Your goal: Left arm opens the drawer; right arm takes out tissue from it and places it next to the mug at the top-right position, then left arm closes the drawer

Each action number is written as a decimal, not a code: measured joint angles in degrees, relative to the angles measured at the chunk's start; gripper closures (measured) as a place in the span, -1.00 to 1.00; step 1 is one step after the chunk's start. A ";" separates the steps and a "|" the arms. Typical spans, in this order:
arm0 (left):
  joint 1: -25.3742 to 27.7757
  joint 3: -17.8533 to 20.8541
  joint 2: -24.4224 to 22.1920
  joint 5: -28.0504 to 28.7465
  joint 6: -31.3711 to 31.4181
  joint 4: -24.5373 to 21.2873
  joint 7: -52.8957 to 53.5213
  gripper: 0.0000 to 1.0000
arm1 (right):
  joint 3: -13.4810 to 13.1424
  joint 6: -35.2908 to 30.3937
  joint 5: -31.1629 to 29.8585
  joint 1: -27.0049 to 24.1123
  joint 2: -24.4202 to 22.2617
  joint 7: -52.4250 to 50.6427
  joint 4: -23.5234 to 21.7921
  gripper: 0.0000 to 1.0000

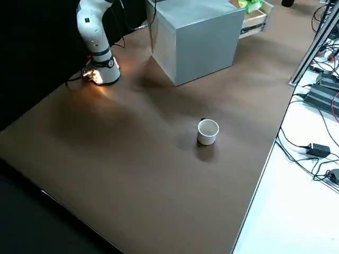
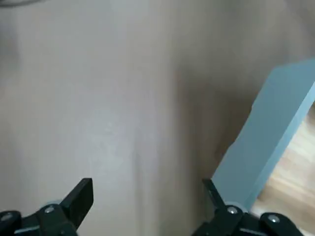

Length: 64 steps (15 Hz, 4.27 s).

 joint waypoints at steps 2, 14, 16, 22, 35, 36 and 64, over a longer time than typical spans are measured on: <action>0.04 0.06 0.07 -0.18 -6.45 0.47 -0.21 -0.84 | 0.04 -1.63 1.90 -0.88 -2.00 0.00 0.02 0.96; 3.17 0.63 8.58 -3.77 -20.17 3.78 -0.31 0.98 | 0.00 -11.88 9.74 -15.95 -11.08 -13.07 0.10 0.96; 4.22 0.66 11.55 -6.87 -20.48 3.83 -0.92 0.98 | -0.01 -16.30 12.49 -20.44 -11.29 -20.61 0.09 0.96; 8.10 0.87 25.23 -26.58 -21.18 5.38 -16.58 0.98 | -0.03 -25.54 14.41 -31.59 -11.23 -44.02 -1.18 0.96; 2.03 0.41 37.74 -55.78 -14.90 8.59 -27.71 0.98 | -0.11 -14.99 8.78 -41.65 2.55 -94.14 -10.64 0.96; 1.09 0.44 37.74 -56.24 -14.55 8.63 -27.82 0.98 | -0.11 -13.67 6.72 -41.72 3.81 -94.74 -10.68 0.96; -19.65 0.37 39.31 -62.18 0.43 8.53 -35.77 0.98 | -0.07 -5.44 5.02 -42.00 9.13 -87.24 -12.39 -1.00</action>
